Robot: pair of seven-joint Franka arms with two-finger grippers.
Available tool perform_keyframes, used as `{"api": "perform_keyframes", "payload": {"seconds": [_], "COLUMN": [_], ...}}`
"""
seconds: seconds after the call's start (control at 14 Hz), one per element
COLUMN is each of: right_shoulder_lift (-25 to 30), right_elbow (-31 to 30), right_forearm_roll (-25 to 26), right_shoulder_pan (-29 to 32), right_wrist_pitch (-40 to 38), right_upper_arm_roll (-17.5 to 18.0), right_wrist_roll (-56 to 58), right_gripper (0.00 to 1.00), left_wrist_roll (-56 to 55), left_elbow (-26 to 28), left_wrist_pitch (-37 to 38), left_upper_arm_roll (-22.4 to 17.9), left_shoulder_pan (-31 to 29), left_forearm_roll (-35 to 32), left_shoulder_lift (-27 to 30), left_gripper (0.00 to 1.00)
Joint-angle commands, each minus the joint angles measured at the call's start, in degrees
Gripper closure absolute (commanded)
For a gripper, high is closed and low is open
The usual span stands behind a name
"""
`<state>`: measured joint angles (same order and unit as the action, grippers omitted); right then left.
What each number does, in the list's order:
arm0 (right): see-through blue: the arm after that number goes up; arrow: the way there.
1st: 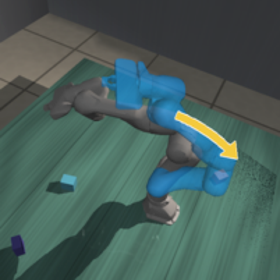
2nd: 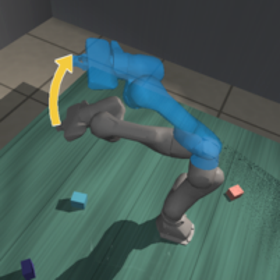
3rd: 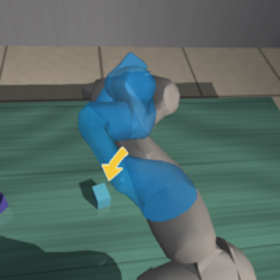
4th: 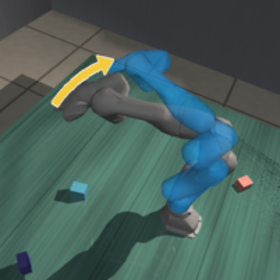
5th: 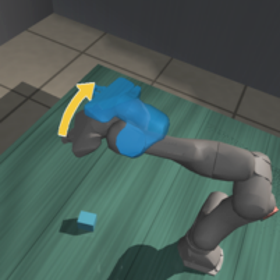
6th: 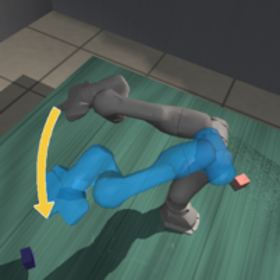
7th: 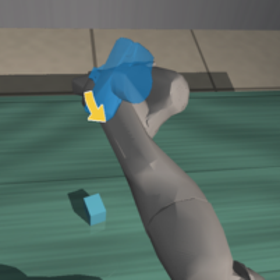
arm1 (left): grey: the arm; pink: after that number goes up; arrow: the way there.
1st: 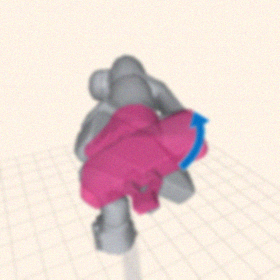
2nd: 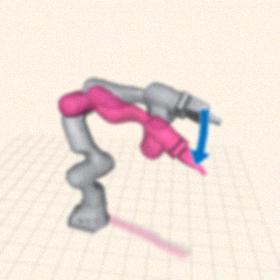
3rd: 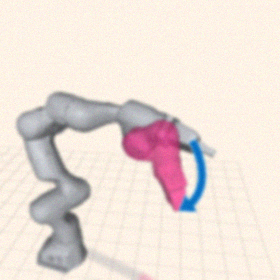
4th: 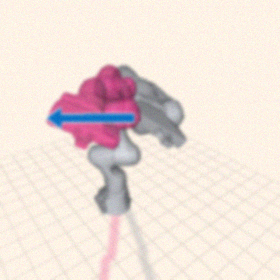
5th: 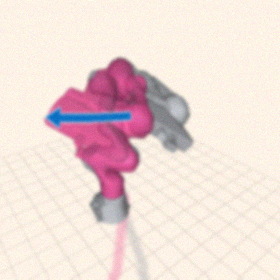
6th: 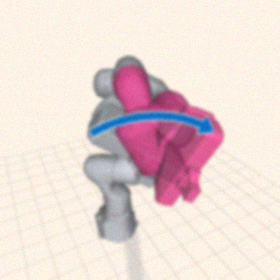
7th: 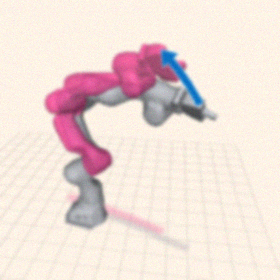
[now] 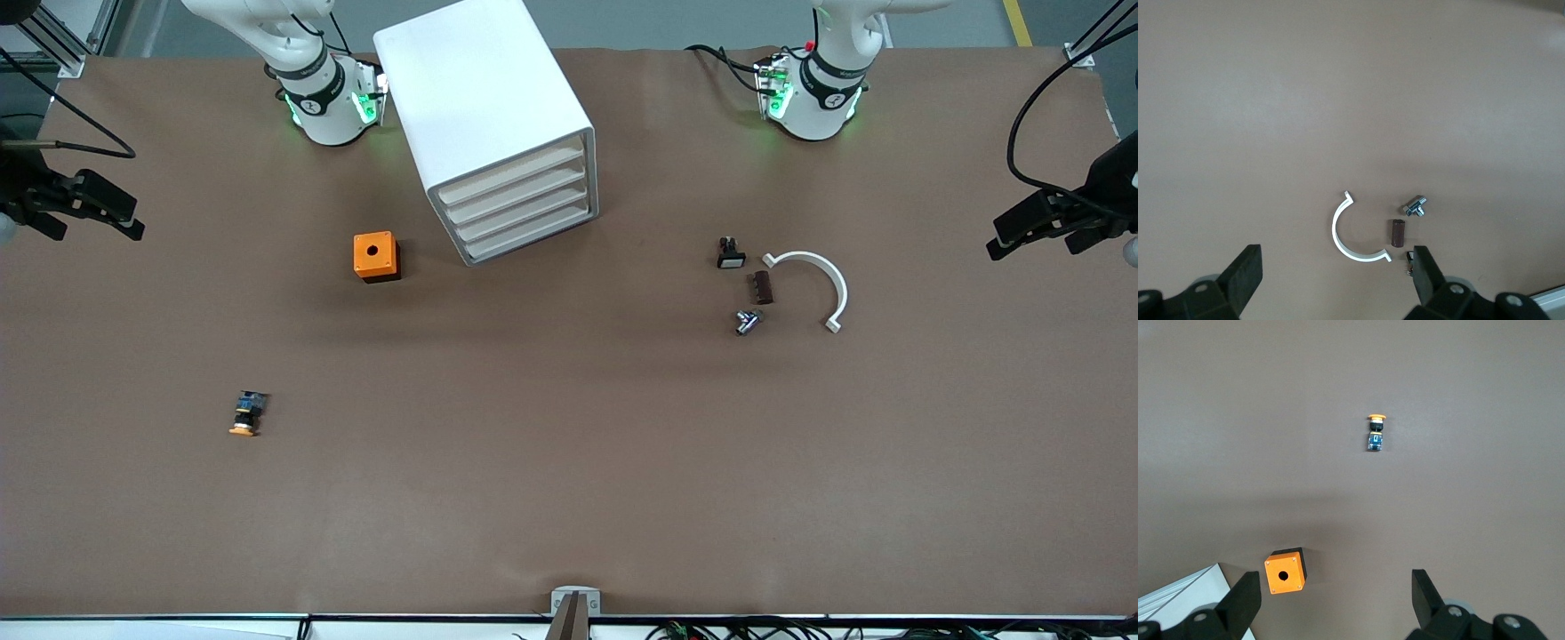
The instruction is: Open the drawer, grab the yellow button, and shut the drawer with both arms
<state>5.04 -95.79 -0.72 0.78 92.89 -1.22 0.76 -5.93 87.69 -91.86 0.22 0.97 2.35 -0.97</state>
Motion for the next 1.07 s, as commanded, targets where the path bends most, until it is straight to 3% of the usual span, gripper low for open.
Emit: {"api": "perform_keyframes", "payload": {"seconds": [0.0,1.0], "right_shoulder_lift": [1.37,1.46], "right_elbow": [-1.33,-1.42], "right_forearm_roll": [1.07,2.21], "right_shoulder_pan": [0.01,-0.08], "right_wrist_pitch": [0.88,0.62], "right_upper_arm_roll": [0.25,0.25], "right_wrist_roll": [0.64,0.73], "right_gripper": [0.00,0.00], "left_wrist_roll": [0.05,-0.13], "left_elbow": [-1.74,-1.65], "left_wrist_pitch": [1.42,1.42], "left_upper_arm_roll": [0.22,0.13], "left_shoulder_pan": [0.00,-0.09], "left_forearm_roll": [-1.12,-0.85], "left_shoulder_lift": [-0.70,-0.79], "left_gripper": [0.01,0.01]}}
